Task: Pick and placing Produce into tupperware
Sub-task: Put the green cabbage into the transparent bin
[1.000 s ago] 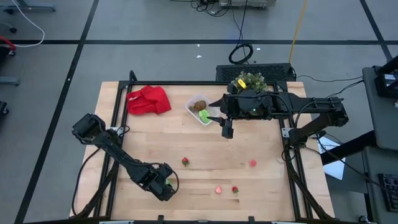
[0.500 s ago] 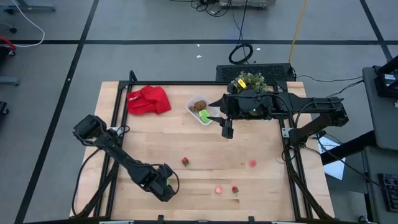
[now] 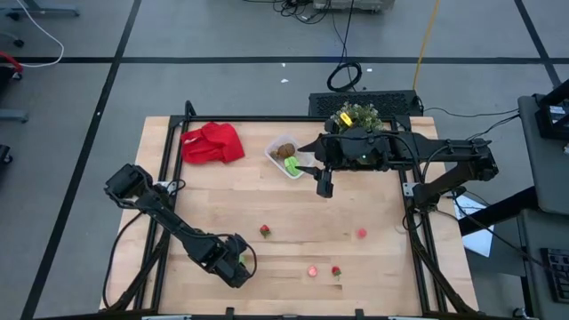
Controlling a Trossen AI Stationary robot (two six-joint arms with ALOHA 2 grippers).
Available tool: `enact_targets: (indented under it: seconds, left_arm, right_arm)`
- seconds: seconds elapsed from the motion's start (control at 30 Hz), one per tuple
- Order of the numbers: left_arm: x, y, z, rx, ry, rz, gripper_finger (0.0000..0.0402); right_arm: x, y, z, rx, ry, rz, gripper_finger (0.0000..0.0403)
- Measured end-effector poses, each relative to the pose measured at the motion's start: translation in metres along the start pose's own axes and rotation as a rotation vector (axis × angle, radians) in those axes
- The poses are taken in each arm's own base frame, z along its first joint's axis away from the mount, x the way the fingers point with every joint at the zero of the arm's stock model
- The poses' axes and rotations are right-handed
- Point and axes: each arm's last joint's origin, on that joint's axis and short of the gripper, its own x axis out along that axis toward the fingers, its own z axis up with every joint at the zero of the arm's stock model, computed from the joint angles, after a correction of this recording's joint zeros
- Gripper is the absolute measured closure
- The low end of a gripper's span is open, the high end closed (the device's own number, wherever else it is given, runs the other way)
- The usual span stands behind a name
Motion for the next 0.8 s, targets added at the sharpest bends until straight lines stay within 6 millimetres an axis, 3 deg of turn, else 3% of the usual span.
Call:
enact_targets:
  seconds: [0.13,0.43,0.8]
  left_arm:
    - [-0.0001,-0.0001,0.0000,0.005,0.000,0.000,0.0170]
    - [0.0001,0.0008,0.0023,0.000,-0.001,0.005,0.0144]
    - [0.0001,0.0008,0.0023,0.000,-0.001,0.006,0.0163]
  right_arm:
    - [0.0000,0.0000,0.0000,0.000,0.000,0.000,0.0197]
    - [0.0000,0.0000,-0.0001,0.000,0.001,0.000,0.0197]
    - [0.0000,0.0000,-0.0001,0.000,0.001,0.000,0.0197]
